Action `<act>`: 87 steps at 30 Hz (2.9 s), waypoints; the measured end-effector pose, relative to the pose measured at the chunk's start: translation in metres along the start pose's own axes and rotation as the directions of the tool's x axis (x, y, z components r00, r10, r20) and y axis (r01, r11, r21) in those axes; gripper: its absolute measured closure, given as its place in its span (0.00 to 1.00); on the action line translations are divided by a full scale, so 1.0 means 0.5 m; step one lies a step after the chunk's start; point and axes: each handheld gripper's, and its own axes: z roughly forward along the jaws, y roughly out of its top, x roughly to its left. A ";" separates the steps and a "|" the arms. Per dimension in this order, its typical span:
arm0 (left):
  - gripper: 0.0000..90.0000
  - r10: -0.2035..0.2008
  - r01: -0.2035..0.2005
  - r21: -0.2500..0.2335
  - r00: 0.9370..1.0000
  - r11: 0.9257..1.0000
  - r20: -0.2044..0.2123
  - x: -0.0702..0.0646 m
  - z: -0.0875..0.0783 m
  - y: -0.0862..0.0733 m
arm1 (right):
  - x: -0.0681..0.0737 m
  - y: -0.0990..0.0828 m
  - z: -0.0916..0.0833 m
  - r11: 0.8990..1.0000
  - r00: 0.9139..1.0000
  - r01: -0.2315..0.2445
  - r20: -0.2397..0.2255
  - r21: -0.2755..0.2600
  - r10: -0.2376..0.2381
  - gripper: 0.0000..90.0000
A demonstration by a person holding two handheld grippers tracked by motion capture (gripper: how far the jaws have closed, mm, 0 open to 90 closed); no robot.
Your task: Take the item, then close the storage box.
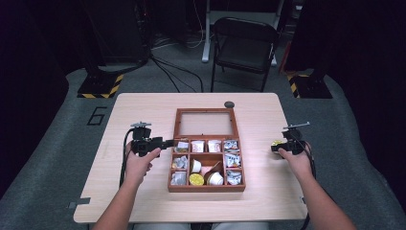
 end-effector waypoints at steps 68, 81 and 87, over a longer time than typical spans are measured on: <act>0.39 0.004 -0.002 0.074 1.000 0.997 -0.025 -0.019 0.075 0.057 | 0.217 0.088 -0.088 0.970 0.951 0.187 -0.219 -0.154 -0.218 0.39; 0.40 -0.019 0.023 0.081 0.998 0.996 -0.056 -0.003 0.090 0.108 | 0.257 0.140 -0.083 0.971 0.946 0.169 -0.247 -0.171 -0.209 0.39; 0.40 -0.033 0.040 0.102 0.997 0.994 -0.065 0.009 0.118 0.121 | 0.272 0.172 -0.054 0.975 0.942 0.158 -0.274 -0.156 -0.196 0.39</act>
